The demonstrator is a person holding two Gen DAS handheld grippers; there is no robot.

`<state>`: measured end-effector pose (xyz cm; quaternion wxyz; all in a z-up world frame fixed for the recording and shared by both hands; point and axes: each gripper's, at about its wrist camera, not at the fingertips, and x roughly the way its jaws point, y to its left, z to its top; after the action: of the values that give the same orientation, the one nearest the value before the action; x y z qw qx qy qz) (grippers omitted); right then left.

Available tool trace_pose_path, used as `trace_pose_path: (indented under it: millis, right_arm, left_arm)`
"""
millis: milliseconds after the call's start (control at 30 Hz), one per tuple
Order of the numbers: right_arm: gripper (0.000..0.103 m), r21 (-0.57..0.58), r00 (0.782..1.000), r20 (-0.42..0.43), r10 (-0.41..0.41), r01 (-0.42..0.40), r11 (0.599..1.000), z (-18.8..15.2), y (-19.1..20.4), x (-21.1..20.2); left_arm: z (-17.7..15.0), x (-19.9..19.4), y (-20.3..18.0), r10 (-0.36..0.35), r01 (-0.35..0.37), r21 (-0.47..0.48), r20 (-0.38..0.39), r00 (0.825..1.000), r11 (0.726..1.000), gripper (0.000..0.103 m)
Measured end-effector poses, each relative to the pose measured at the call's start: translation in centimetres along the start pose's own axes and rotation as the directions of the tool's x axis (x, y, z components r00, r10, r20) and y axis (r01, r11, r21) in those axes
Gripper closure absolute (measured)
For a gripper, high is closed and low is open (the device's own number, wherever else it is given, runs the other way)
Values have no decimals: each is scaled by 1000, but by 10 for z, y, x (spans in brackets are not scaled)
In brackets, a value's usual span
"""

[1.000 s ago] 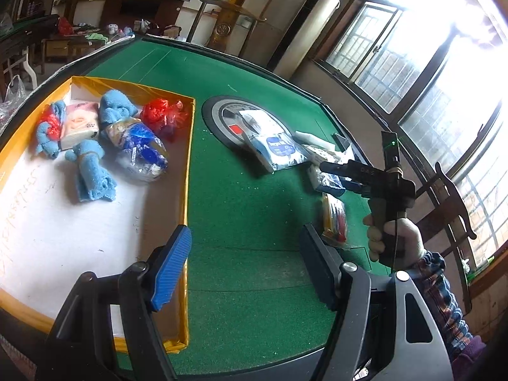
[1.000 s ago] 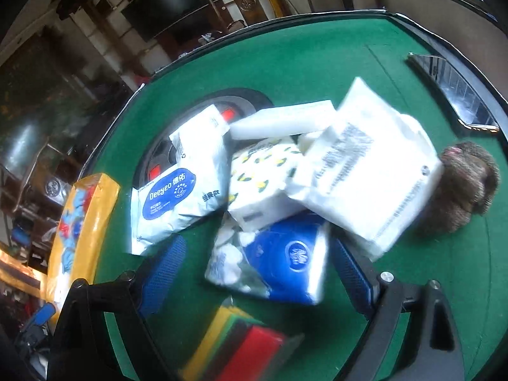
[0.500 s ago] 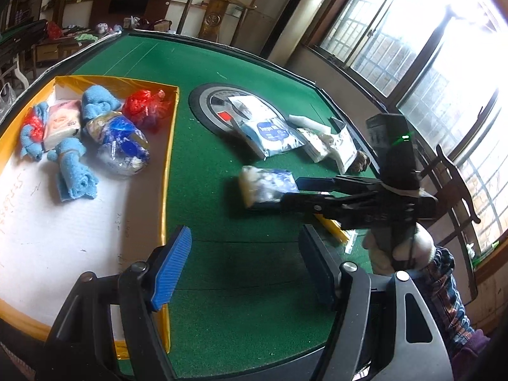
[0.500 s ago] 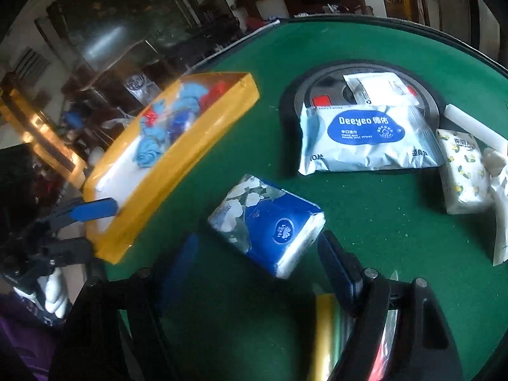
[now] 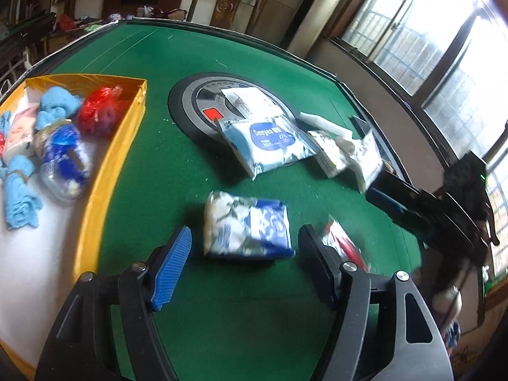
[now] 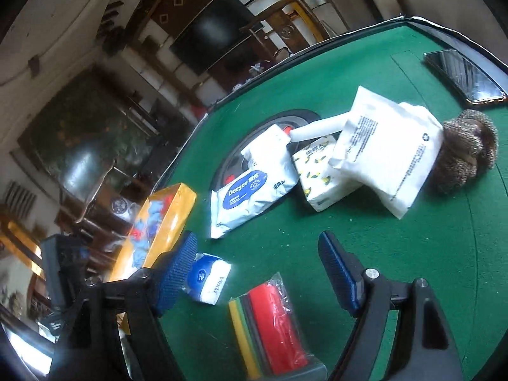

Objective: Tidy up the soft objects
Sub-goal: 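Grasp the striped bag with the right tool while the left grasps the white-blue wrapped pack, then carry the striped bag and white-blue pack into the tray and open both tools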

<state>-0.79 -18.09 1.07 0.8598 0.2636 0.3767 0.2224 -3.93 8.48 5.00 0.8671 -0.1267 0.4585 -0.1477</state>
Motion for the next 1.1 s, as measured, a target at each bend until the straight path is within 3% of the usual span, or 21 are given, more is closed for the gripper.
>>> trace_pose_path:
  millis: [300,367,533,667,700,767,867,967,1100]
  right_arm:
    - [28,24,1000,7,1,-2,1000,4,-4,-4]
    - [28,18,1000,6,-5,5,1000,4,-3,-3]
    - [28,13,999,0,-40,40,999,4,-4,1]
    - [28,22,998,-6,-59,60,998,4,-7,4]
    - [28,22,998,-5,-66,66,998,4,-7,4]
    - [28,20,997,-6,-80,80,997,4,-8,4]
    - [28,11,994,-9,-108,108,994,4,-8,5]
    - [28,0,992,-17,-122,122,993,4,-8,7]
    - [28,-13,993,-46,-105,104,994,2,-7,11]
  left_arm:
    - [8,44,-19,142,-142,67,-3,990,988,34]
    - [6,52,-23,159,-159,90,5,987,983,22]
    - [1,59,-33,167,-165,166,0,986,972,21]
    - [3,59,-33,158,-155,157,-5,987,975,21]
    - [3,60,-33,150,-148,153,-5,989,977,23]
    - [5,60,-35,116,-115,158,-1,993,981,52]
    - [5,57,-39,52,-50,174,-9,999,983,75]
    - [4,47,-41,0,0,171,-3,1000,985,83]
    - [4,23,-35,-74,70,132,27,997,989,83]
